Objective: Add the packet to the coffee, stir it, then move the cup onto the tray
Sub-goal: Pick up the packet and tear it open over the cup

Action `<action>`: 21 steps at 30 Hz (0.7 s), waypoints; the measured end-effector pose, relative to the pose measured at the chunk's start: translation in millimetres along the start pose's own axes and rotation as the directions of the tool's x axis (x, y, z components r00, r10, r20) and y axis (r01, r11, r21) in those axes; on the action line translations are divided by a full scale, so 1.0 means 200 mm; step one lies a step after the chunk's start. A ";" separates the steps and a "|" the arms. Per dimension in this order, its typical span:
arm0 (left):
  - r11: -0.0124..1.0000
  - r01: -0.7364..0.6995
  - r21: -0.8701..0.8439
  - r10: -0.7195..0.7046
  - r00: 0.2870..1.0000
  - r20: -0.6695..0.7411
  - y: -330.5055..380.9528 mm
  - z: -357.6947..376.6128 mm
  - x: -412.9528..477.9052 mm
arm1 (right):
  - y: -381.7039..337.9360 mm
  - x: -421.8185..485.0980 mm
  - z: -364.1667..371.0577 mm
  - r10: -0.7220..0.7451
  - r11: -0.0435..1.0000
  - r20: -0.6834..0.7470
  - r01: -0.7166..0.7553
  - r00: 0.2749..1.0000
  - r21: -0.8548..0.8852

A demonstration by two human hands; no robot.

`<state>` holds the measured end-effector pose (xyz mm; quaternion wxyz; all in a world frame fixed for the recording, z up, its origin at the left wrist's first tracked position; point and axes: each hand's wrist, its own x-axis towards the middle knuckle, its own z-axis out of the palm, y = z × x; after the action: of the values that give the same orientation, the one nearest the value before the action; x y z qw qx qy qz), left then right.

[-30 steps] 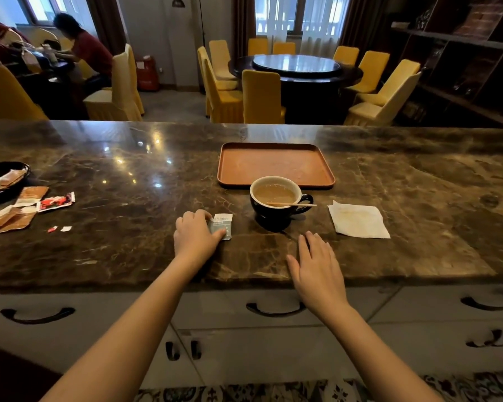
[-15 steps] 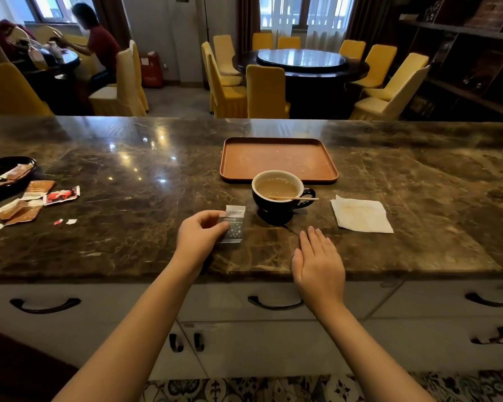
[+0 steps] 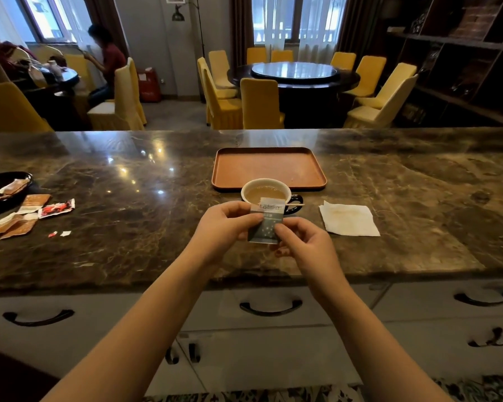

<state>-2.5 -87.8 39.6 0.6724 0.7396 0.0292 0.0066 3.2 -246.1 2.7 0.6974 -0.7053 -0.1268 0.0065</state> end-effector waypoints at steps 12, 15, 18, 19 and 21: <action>0.969 -0.045 0.244 0.009 0.989 0.147 0.33 0.09 0.37 | -0.24 0.36 -0.18 0.099 0.972 0.152 -0.129 0.983 0.197; 0.946 -0.050 0.321 -0.021 0.977 0.212 0.41 0.06 0.52 | -0.27 0.49 -0.22 0.138 0.986 0.216 -0.155 0.967 0.062; 0.905 -0.044 0.424 -0.078 0.960 0.268 0.44 0.05 0.64 | -0.27 0.61 -0.25 0.212 0.977 0.245 -0.208 0.946 -0.040; 0.896 -0.040 0.443 -0.091 0.959 0.270 0.44 0.05 0.68 | -0.26 0.65 -0.26 0.235 0.972 0.240 -0.230 0.942 -0.048; 0.893 -0.018 0.449 -0.112 0.959 0.261 0.42 0.04 0.75 | -0.24 0.72 -0.27 0.266 0.964 0.216 -0.265 0.940 -0.035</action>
<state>151.2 -95.2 117.7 0.4818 0.8665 -0.0475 -0.1214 144.0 -271.8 75.4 0.6700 -0.7129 -0.1066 0.1776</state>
